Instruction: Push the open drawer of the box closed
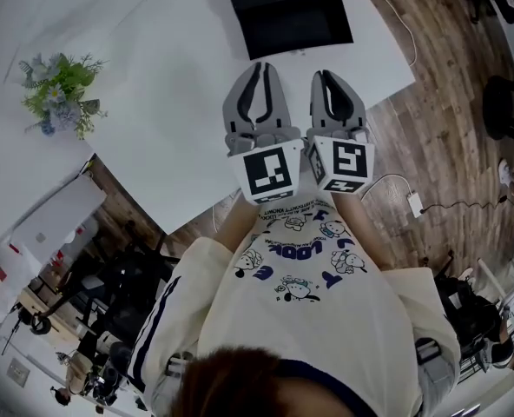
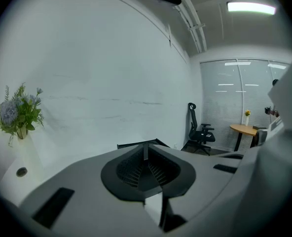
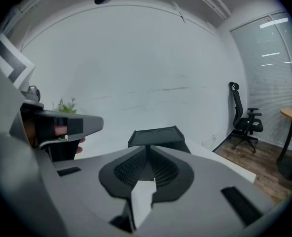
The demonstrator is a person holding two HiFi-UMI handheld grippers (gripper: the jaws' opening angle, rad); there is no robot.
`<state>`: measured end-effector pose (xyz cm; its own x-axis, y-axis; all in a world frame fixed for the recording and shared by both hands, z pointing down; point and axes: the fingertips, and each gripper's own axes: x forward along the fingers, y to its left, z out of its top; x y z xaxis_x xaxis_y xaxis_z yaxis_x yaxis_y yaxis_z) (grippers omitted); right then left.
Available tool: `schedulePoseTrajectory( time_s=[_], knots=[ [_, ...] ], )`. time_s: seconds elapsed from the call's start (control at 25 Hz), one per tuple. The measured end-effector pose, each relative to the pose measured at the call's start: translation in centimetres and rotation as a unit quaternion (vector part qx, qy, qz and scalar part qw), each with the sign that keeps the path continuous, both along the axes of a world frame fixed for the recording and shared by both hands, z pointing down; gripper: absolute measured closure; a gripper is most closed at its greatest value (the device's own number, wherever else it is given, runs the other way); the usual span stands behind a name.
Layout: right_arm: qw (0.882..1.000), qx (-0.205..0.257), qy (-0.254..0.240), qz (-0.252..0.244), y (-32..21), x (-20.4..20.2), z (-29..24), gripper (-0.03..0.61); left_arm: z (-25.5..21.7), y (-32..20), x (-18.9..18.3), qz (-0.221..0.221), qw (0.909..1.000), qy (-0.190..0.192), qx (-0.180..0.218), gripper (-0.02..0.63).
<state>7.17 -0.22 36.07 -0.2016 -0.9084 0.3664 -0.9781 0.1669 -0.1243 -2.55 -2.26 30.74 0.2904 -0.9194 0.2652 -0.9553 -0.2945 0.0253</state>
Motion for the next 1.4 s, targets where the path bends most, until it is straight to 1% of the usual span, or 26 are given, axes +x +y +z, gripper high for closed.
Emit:
schedulePoseTrajectory(
  time_s=[0.24, 0.44, 0.64, 0.76, 0.8, 0.84, 1.08, 1.4],
  knots=[
    [0.999, -0.027, 0.006, -0.02, -1.8, 0.1, 2.3, 0.532, 1.5, -1.9, 1.1, 0.001, 0.9999, -0.006, -0.014, 0.577],
    [0.998, -0.051, 0.008, -0.031, -3.0, 0.1, 4.0, 0.531, 2.6, -2.7, 1.8, 0.01, 0.9997, 0.003, -0.021, 0.577],
    [0.996, -0.071, 0.011, -0.05, -3.6, -0.1, 5.8, 0.529, 4.2, -3.0, 2.2, 0.005, 0.9994, 0.004, -0.035, 0.577],
    [0.995, -0.082, 0.013, -0.059, -3.9, -0.3, 6.8, 0.524, 5.0, -3.2, 2.2, 0.004, 0.9991, 0.001, -0.043, 0.577],
    [0.994, -0.086, 0.013, -0.062, -3.9, -0.4, 7.1, 0.497, 5.3, -3.3, 2.2, 0.003, 0.999, -0.001, -0.045, 0.577],
    [0.994, -0.09, 0.012, -0.064, -4.0, -0.4, 7.3, 0.483, 5.5, -3.4, 2.2, 0.001, 0.999, -0.001, -0.046, 0.577],
    [0.992, -0.105, 0.008, -0.069, -4.4, -0.6, 8.7, 0.482, 6.4, -3.8, 1.6, -0.015, 0.9984, 0.002, -0.055, 0.577],
    [0.988, -0.135, 0.014, -0.071, -4.7, -0.4, 11.4, 0.472, 7.1, -4.3, 1.2, -0.02, 0.9978, -0.007, -0.064, 0.577]
  ],
)
